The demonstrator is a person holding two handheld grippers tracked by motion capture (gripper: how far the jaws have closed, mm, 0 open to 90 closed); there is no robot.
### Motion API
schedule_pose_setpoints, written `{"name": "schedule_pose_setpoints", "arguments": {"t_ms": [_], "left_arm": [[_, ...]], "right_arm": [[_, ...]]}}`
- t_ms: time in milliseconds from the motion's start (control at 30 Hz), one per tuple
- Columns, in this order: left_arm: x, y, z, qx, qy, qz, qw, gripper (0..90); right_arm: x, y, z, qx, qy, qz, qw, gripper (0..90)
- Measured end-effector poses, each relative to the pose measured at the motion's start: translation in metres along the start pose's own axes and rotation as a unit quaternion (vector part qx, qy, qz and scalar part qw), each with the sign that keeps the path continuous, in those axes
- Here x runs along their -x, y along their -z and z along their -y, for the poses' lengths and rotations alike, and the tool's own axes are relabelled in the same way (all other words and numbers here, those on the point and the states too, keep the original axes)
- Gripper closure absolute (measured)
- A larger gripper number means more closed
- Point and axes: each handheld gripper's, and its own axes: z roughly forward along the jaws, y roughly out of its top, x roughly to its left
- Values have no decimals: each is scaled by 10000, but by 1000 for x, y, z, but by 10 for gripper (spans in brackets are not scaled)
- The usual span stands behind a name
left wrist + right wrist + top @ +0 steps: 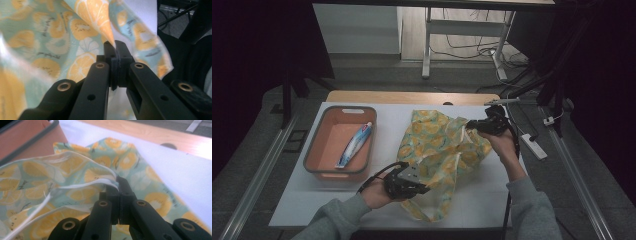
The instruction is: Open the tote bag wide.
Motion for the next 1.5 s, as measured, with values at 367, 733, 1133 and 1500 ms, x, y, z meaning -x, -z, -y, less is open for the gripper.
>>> {"name": "schedule_pose_setpoints", "arguments": {"t_ms": [367, 733, 1133, 1500], "left_arm": [[-1, -7, 12, -297, -46, 44, 9995, 863], [-28, 24, -5, 397, 803, -1121, 9897, 403], [-87, -18, -26, -211, 1511, -1488, 9770, 841], [-124, 15, -36, 405, 2075, -1784, 9610, 890]], "right_arm": [[3, -54, 21, -818, 21, 273, 9963, 885], [-10, -48, 21, -587, 324, 71, 9977, 879], [-8, -35, 29, -428, 357, -53, 9984, 875], [1, -3, 38, -234, 388, -143, 9989, 857]]}}
